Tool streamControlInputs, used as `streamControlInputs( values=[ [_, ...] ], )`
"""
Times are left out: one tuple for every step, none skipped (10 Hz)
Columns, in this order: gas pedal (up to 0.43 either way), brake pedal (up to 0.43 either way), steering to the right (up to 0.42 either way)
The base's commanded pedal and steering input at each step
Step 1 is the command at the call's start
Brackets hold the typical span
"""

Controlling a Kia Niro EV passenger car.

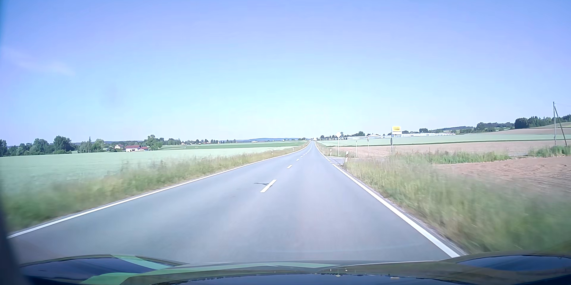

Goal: Follow the waypoints while adhering to traffic rules and regulations

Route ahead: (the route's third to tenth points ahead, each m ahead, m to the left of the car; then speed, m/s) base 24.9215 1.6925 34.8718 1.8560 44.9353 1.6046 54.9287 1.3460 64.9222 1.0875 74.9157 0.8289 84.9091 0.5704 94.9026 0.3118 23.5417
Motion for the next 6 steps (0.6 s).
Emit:
streamControlInputs(
  values=[
    [0.197,0.0,0.001],
    [0.197,0.0,0.001],
    [0.197,0.0,0.001],
    [0.197,0.0,0.001],
    [0.197,0.0,0.001],
    [0.197,0.0,0.001]
  ],
)
